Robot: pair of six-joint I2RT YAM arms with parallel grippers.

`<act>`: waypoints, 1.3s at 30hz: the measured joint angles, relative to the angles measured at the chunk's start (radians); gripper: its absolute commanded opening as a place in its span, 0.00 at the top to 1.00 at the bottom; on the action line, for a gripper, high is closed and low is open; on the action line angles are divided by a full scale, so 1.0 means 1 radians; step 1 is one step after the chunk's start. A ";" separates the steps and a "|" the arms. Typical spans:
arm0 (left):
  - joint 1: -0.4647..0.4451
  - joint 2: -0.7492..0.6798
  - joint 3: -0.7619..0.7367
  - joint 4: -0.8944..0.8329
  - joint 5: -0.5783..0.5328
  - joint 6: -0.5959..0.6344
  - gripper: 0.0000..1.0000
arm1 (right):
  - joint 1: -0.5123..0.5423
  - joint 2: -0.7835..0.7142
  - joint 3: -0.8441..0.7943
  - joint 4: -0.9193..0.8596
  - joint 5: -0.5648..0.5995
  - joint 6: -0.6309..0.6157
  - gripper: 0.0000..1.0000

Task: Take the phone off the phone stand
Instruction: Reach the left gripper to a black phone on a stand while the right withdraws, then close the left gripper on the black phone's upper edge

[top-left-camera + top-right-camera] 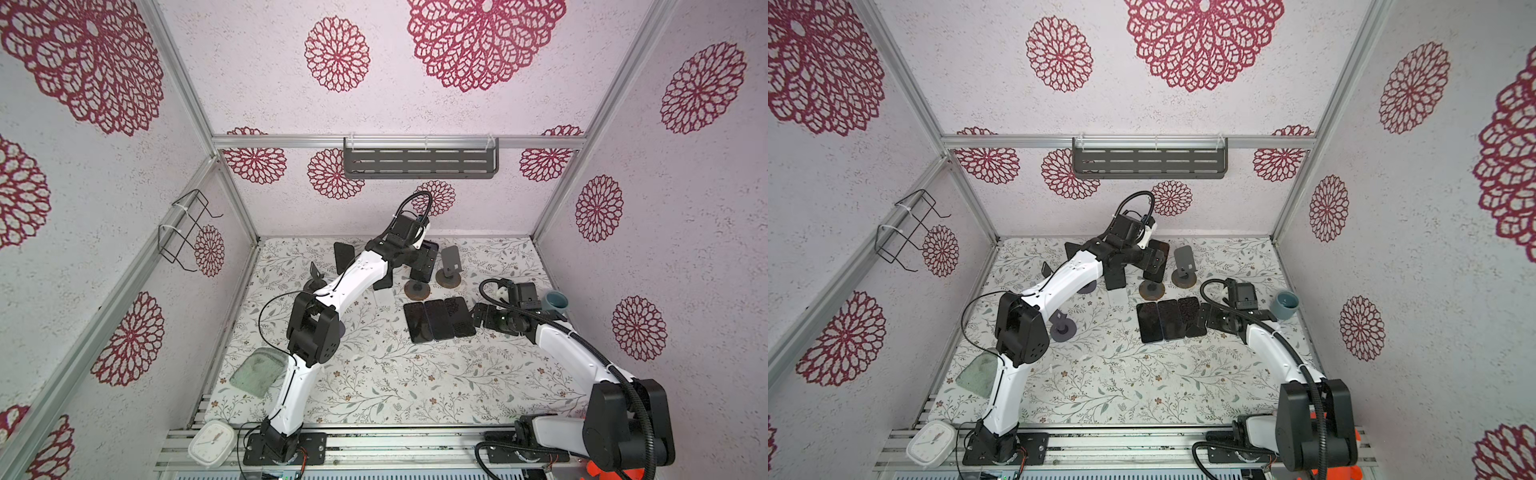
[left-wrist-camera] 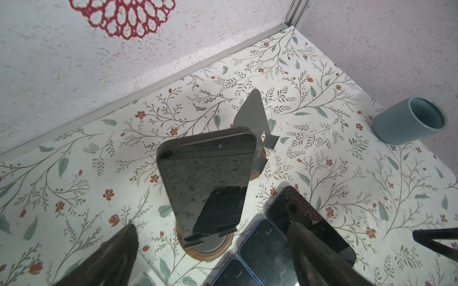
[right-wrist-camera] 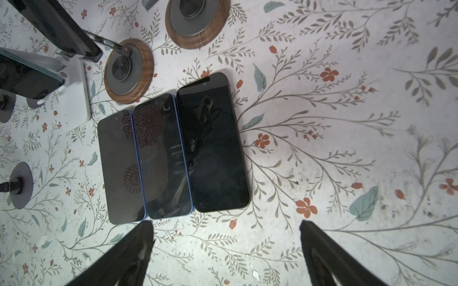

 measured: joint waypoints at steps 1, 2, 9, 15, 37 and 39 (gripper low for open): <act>-0.004 0.012 0.014 0.007 -0.008 -0.002 0.02 | 0.000 0.000 0.000 0.000 0.003 0.000 0.04; -0.006 0.025 0.029 0.013 -0.018 -0.003 0.02 | 0.000 -0.001 0.000 0.000 0.005 0.000 0.04; -0.016 0.107 0.078 0.023 -0.043 -0.014 0.02 | 0.000 -0.026 0.000 -0.001 0.014 -0.001 0.05; -0.016 0.131 0.078 0.028 -0.065 -0.028 0.02 | 0.000 -0.031 0.000 -0.001 0.018 -0.001 0.04; -0.016 0.188 0.118 0.037 -0.105 -0.054 0.24 | 0.000 -0.047 0.000 -0.010 0.035 -0.005 0.05; -0.016 0.188 0.119 0.035 -0.107 -0.057 0.26 | 0.000 -0.047 0.000 -0.011 0.036 -0.008 0.05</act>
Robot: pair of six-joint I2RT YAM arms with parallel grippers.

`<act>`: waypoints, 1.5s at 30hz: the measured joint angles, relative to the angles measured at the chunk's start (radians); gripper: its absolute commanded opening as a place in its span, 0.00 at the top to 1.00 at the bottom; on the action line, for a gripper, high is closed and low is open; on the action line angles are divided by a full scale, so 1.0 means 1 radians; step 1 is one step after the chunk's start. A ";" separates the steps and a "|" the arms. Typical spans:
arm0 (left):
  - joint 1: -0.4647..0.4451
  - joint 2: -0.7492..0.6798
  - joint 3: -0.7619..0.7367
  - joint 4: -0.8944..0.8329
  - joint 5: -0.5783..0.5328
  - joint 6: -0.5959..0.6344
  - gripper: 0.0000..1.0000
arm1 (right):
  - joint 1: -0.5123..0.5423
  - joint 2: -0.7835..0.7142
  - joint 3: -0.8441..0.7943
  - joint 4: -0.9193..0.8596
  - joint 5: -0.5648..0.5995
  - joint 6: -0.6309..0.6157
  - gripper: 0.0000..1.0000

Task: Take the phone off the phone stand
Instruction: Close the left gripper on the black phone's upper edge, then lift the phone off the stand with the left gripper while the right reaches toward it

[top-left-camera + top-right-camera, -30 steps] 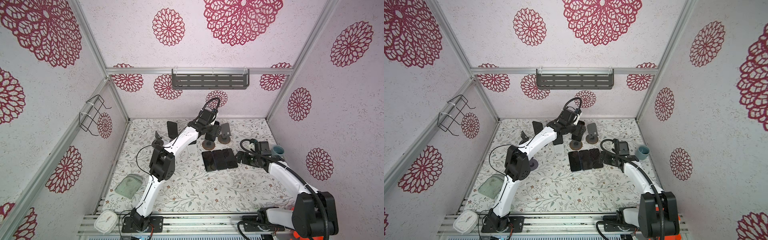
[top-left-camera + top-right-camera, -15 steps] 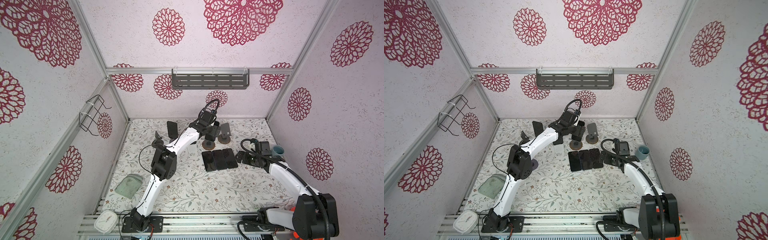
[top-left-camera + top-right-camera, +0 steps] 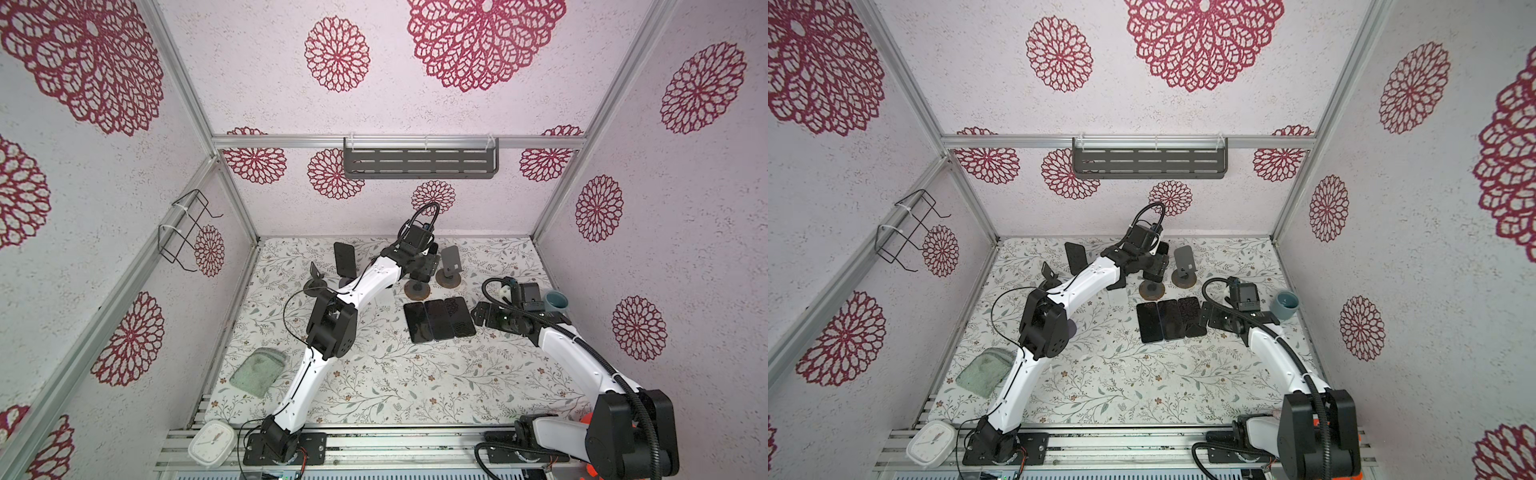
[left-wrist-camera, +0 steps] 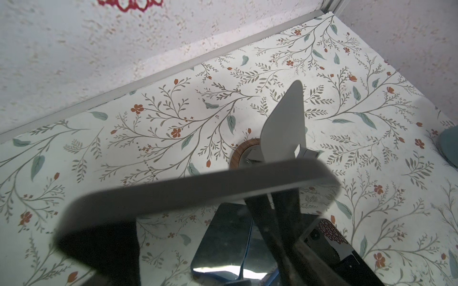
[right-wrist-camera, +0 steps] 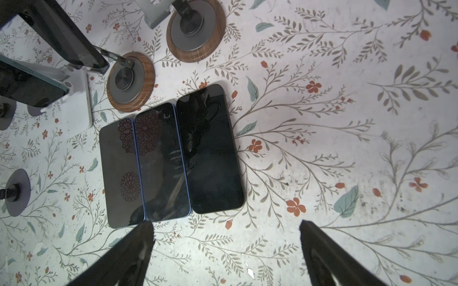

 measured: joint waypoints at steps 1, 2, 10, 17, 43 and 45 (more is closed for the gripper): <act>0.000 0.000 0.000 0.000 0.000 -0.002 0.27 | 0.000 0.000 0.000 0.000 0.000 -0.002 0.05; 0.000 0.000 0.000 0.000 0.000 -0.004 0.28 | 0.000 0.000 0.000 -0.001 0.000 -0.002 0.05; 0.000 0.000 0.000 0.001 0.002 -0.013 0.31 | 0.000 0.000 0.000 -0.002 0.000 -0.005 0.05; -0.005 -0.042 -0.048 0.005 0.009 -0.035 0.31 | 0.000 -0.010 0.003 0.000 -0.031 -0.041 0.05; 0.065 -0.536 -0.385 -0.126 0.403 -0.365 0.56 | 0.190 -0.071 0.177 0.206 -0.475 -0.071 0.61; 0.068 -0.555 -0.446 -0.125 0.411 -0.386 0.57 | 0.235 -0.063 0.173 0.248 -0.476 -0.050 0.61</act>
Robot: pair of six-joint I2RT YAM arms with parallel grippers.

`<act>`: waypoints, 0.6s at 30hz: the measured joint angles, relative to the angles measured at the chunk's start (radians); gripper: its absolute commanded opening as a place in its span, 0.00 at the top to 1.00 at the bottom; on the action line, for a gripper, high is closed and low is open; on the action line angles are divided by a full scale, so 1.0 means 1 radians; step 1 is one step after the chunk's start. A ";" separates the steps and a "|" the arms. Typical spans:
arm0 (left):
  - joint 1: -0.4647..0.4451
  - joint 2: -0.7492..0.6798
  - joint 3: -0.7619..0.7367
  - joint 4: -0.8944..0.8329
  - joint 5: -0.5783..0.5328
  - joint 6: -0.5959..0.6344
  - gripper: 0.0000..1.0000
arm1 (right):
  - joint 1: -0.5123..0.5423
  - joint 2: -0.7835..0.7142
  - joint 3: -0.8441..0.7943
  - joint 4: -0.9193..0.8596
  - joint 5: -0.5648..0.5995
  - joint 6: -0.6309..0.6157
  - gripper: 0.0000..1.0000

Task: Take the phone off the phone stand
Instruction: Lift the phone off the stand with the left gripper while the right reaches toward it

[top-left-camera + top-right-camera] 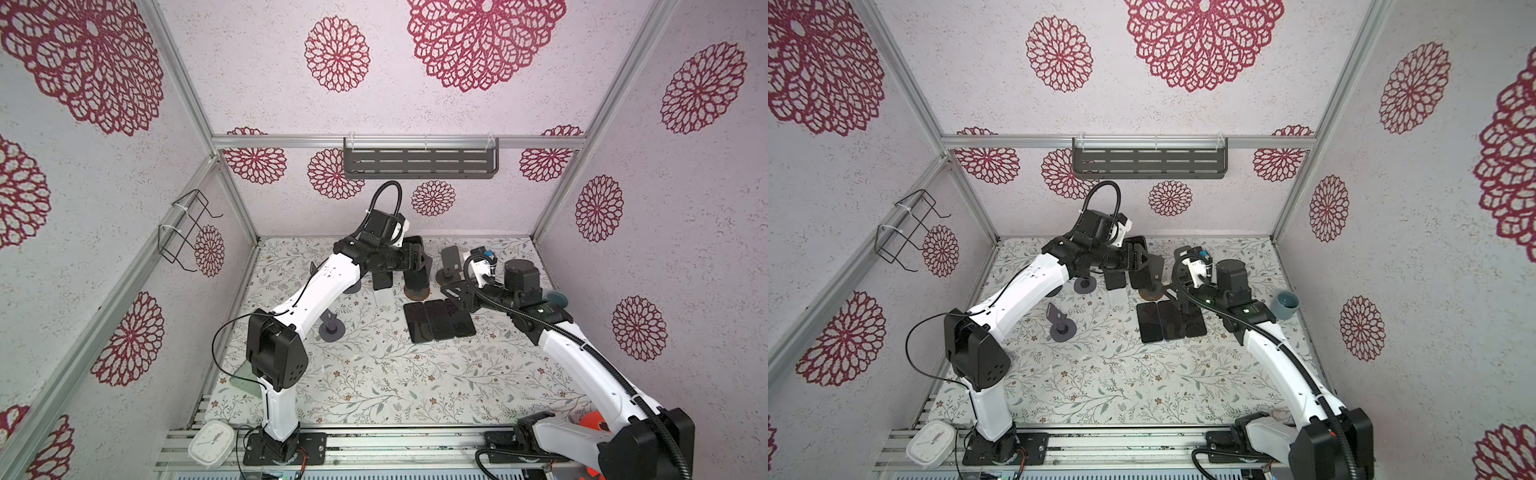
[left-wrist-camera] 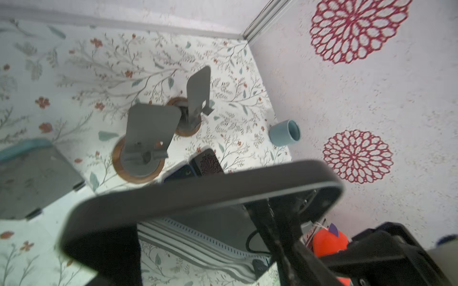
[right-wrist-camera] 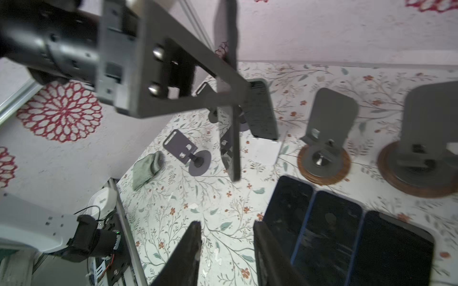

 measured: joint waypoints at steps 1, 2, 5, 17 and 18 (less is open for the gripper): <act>0.000 -0.010 -0.031 0.005 0.008 -0.011 0.57 | 0.014 0.005 -0.004 0.024 0.000 0.013 0.61; -0.001 -0.016 -0.055 0.010 0.015 -0.022 0.57 | 0.021 0.012 -0.004 0.041 0.000 0.024 0.61; -0.002 -0.024 -0.102 0.033 0.029 -0.046 0.57 | 0.025 0.047 -0.003 0.077 0.003 0.047 0.61; -0.002 -0.055 -0.145 0.113 0.055 -0.098 0.57 | 0.057 0.160 -0.004 0.141 0.009 0.101 0.79; -0.002 -0.057 -0.146 0.116 0.055 -0.099 0.57 | 0.057 0.164 -0.004 0.149 0.010 0.105 0.81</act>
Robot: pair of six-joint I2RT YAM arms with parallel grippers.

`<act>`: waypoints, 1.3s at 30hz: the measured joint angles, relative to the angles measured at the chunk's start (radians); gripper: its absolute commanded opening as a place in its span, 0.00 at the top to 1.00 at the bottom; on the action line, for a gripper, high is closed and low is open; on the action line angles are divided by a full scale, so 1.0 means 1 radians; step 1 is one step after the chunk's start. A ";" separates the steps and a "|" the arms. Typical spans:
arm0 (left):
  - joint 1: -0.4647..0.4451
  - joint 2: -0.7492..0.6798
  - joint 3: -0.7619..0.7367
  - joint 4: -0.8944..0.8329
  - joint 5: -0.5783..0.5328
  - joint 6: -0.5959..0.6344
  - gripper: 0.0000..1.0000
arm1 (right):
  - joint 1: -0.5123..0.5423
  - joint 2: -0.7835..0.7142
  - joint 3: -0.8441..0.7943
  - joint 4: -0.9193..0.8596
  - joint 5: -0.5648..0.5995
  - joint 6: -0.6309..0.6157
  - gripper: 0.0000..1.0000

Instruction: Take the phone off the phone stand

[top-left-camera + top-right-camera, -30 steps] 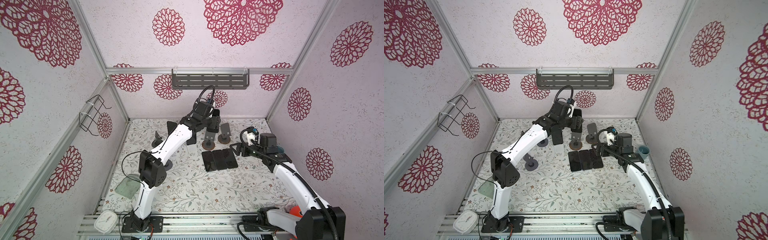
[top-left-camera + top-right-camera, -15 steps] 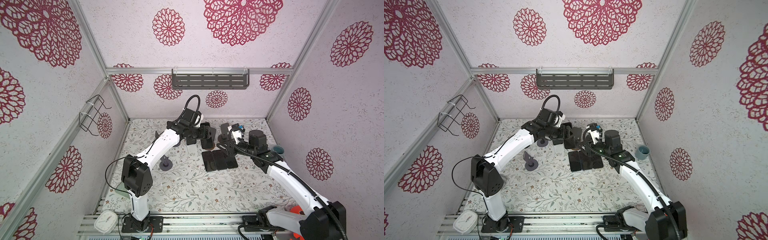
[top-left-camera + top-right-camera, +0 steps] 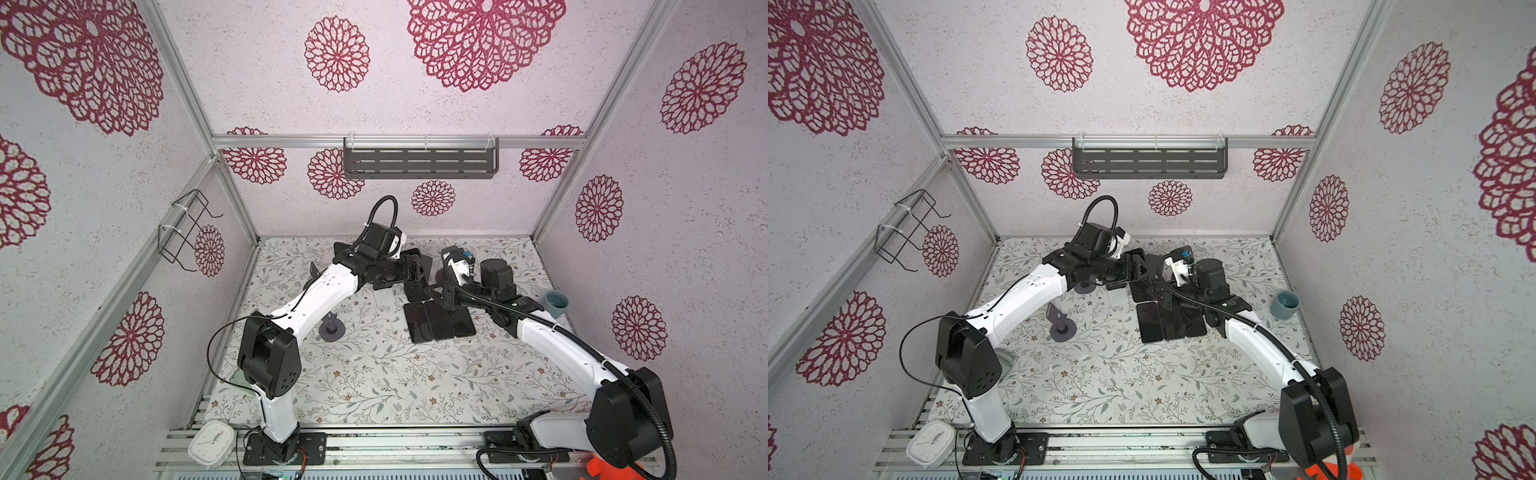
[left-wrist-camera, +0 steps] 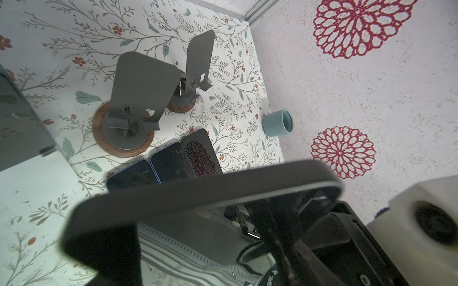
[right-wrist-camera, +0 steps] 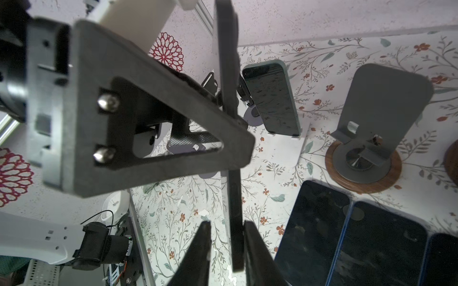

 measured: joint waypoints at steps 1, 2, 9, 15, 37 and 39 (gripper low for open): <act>0.000 -0.003 -0.002 0.003 0.002 -0.002 0.56 | 0.000 0.003 0.000 0.006 0.000 0.003 0.83; 0.000 -0.005 -0.005 0.008 0.003 -0.003 0.56 | 0.000 0.006 0.000 0.013 0.000 0.011 0.83; 0.003 -0.014 -0.047 0.053 0.009 -0.024 0.53 | 0.002 0.029 0.000 0.041 -0.013 0.029 0.98; 0.005 -0.060 -0.109 0.100 -0.004 -0.041 0.27 | 0.004 0.031 0.000 0.053 -0.034 0.039 1.00; 0.129 -0.350 -0.636 0.709 0.133 -0.082 0.07 | -0.063 0.015 -0.007 0.052 -0.190 0.154 1.00; 0.143 -0.350 -0.650 0.774 0.163 -0.098 0.09 | -0.063 0.015 -0.007 0.091 -0.229 0.186 1.00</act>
